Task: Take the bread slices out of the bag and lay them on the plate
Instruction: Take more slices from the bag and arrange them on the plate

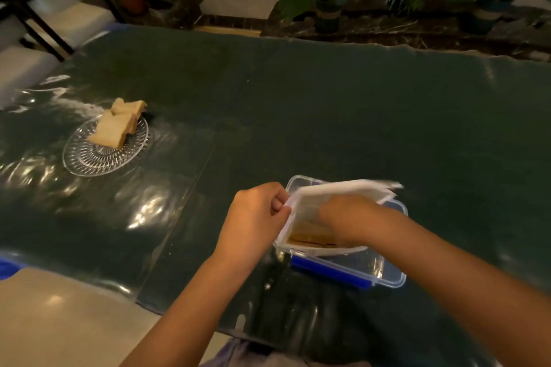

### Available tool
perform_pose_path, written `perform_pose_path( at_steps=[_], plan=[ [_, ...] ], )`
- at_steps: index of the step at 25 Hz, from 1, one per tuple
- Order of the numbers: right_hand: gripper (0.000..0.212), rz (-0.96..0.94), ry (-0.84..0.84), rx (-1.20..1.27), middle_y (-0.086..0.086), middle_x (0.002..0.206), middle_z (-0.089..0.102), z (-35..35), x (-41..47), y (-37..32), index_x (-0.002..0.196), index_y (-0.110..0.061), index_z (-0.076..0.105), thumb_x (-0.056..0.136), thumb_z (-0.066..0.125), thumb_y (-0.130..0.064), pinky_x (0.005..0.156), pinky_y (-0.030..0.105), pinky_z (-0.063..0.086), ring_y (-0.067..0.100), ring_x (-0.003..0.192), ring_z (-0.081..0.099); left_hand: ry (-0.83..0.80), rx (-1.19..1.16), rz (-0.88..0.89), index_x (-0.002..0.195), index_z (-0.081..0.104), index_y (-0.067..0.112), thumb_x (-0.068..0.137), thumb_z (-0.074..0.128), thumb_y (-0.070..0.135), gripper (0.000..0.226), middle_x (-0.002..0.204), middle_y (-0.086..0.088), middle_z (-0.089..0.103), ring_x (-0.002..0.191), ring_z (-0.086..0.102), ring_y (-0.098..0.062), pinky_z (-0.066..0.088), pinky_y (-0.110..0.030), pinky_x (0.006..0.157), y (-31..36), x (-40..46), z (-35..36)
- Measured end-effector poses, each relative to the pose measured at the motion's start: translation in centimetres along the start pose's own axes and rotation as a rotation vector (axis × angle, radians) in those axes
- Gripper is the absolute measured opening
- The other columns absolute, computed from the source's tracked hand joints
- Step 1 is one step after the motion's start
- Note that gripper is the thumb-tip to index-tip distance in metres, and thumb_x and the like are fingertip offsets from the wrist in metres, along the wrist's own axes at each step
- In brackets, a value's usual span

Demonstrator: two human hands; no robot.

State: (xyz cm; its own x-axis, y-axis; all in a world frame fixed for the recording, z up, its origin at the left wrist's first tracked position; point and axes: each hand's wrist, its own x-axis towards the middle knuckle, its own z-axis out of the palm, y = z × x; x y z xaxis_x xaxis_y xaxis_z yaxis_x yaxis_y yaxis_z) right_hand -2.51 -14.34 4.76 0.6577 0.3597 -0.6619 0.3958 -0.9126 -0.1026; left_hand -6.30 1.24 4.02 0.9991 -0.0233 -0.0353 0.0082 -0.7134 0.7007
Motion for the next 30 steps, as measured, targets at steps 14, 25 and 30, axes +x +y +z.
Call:
perform_pose_path(
  at_steps=[14,25,30],
  plan=[
    [0.049,0.009,0.030,0.225,0.003,0.121,0.055,7.4,6.1,1.3,0.122,-0.023,0.045,0.080,0.062,-0.041,0.096,0.035,0.040,0.025,0.113,0.051,-0.090,-0.066,-0.025,0.078,0.068,0.017,0.077,0.070,0.012,0.006,0.068,0.005,0.066,0.061,0.060,-0.002,0.048,-0.010,0.055,-0.6,-0.6,0.0],
    [0.045,-0.029,0.151,0.211,0.005,0.123,0.057,7.3,6.6,2.6,0.122,-0.022,0.047,0.083,0.059,-0.041,0.097,0.036,0.039,0.025,0.114,0.052,-0.104,-0.092,-0.043,0.077,0.067,0.016,0.079,0.070,0.012,0.005,0.067,0.001,0.068,0.062,0.064,-0.007,0.054,-0.021,0.062,0.2,0.2,0.1],
    [0.043,-0.008,0.126,0.213,0.018,0.128,0.052,6.9,6.6,3.2,0.128,-0.009,0.043,0.086,0.051,-0.008,0.096,0.042,0.040,0.036,0.116,0.050,-0.101,-0.102,-0.037,0.077,0.066,0.015,0.079,0.070,0.011,0.006,0.068,-0.002,0.069,0.062,0.066,-0.009,0.054,-0.021,0.063,0.3,0.5,0.1]
  ],
)
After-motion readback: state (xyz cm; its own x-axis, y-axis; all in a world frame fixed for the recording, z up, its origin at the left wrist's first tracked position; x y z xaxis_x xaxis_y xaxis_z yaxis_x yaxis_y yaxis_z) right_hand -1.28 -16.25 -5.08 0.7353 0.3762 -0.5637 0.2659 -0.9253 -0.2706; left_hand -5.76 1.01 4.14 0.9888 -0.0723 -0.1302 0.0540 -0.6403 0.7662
